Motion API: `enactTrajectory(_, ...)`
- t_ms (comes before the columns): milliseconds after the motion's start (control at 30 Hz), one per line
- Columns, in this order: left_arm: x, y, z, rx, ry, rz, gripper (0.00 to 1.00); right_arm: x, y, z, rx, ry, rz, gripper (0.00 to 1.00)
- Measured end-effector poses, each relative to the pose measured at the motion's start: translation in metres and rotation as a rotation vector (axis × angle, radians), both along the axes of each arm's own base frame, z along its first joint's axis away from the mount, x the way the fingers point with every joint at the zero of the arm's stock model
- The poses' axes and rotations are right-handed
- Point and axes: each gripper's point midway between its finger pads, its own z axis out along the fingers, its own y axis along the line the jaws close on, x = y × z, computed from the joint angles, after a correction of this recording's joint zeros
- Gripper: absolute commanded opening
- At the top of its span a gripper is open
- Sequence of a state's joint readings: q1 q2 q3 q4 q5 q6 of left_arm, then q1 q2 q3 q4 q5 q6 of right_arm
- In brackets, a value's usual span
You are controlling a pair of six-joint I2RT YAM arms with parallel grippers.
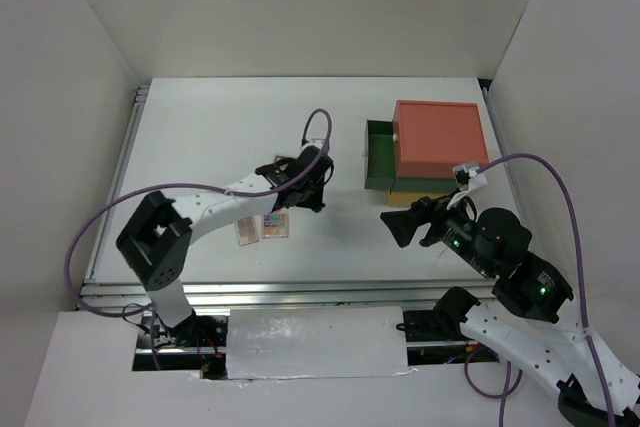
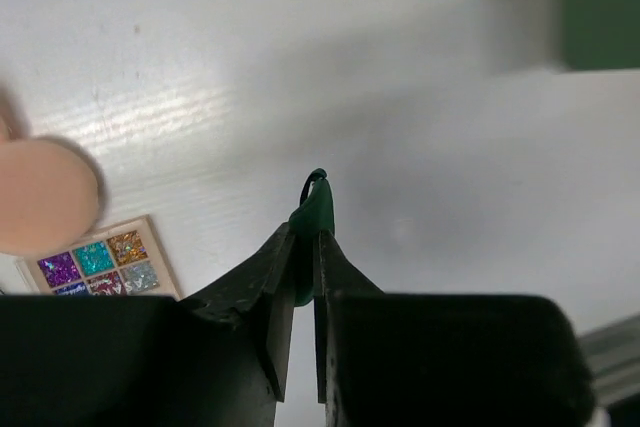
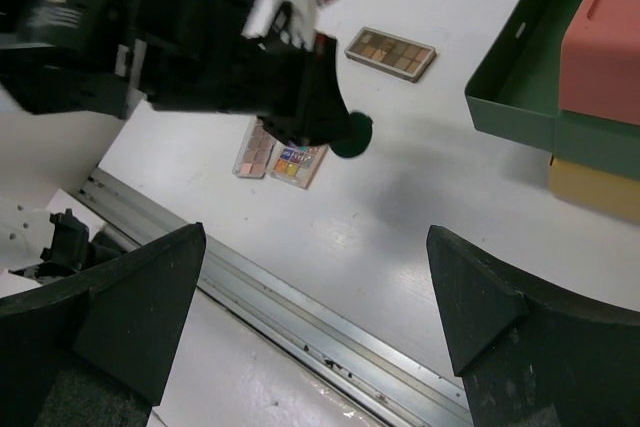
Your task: Organize the makeup
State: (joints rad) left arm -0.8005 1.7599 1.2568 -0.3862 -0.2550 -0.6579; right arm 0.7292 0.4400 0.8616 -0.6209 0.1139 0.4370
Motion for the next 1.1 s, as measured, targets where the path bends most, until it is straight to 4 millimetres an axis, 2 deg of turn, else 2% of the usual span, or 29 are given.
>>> enactTrajectory(100, 0.010, -0.014, 0.061, -0.117, -0.112, -0.009, 0.25, 0.000, 0.000, 0.002, 0.003, -0.004, -0.001, 1.00)
enactTrajectory(167, 0.026, -0.033, 0.109, -0.216, -0.206, -0.024, 0.25, 0.000, -0.001, 0.005, 0.007, -0.008, -0.003, 1.00)
enactTrajectory(233, 0.042, -0.051, 0.148, -0.298, -0.293, -0.040, 0.25, -0.001, -0.001, 0.009, 0.013, -0.015, -0.003, 1.00)
enactTrajectory(300, 0.056, -0.067, 0.180, -0.362, -0.355, -0.049, 0.25, -0.001, -0.002, 0.014, 0.020, -0.024, -0.005, 1.00)
enactTrajectory(367, 0.069, -0.084, 0.197, -0.409, -0.393, -0.060, 0.26, -0.002, -0.003, 0.020, 0.030, -0.035, -0.006, 1.00)
enactTrajectory(433, 0.080, -0.098, 0.202, -0.434, -0.406, -0.071, 0.27, -0.003, -0.004, 0.026, 0.038, -0.044, -0.006, 1.00)
enactTrajectory(500, 0.088, -0.110, 0.196, -0.440, -0.397, -0.082, 0.28, -0.004, -0.005, 0.029, 0.043, -0.051, -0.007, 1.00)
enactTrajectory(700, 0.097, -0.130, 0.153, -0.417, -0.326, -0.112, 0.37, -0.007, -0.011, 0.031, 0.051, -0.062, -0.019, 1.00)
enactTrajectory(767, 0.099, -0.135, 0.146, -0.415, -0.314, -0.118, 0.40, -0.008, -0.013, 0.032, 0.054, -0.066, -0.022, 1.00)
enactTrajectory(867, 0.098, -0.138, 0.138, -0.415, -0.296, -0.131, 0.56, -0.009, -0.014, 0.033, 0.058, -0.072, -0.028, 1.00)
enactTrajectory(900, 0.098, -0.139, 0.137, -0.416, -0.291, -0.136, 0.67, -0.009, -0.015, 0.034, 0.058, -0.072, -0.029, 1.00)
enactTrajectory(1000, 0.102, -0.145, 0.141, -0.431, -0.295, -0.141, 0.77, -0.009, -0.015, 0.033, 0.057, -0.071, -0.029, 1.00)
enactTrajectory(1100, 0.104, -0.148, 0.140, -0.436, -0.297, -0.140, 0.79, -0.009, -0.015, 0.033, 0.058, -0.072, -0.029, 1.00)
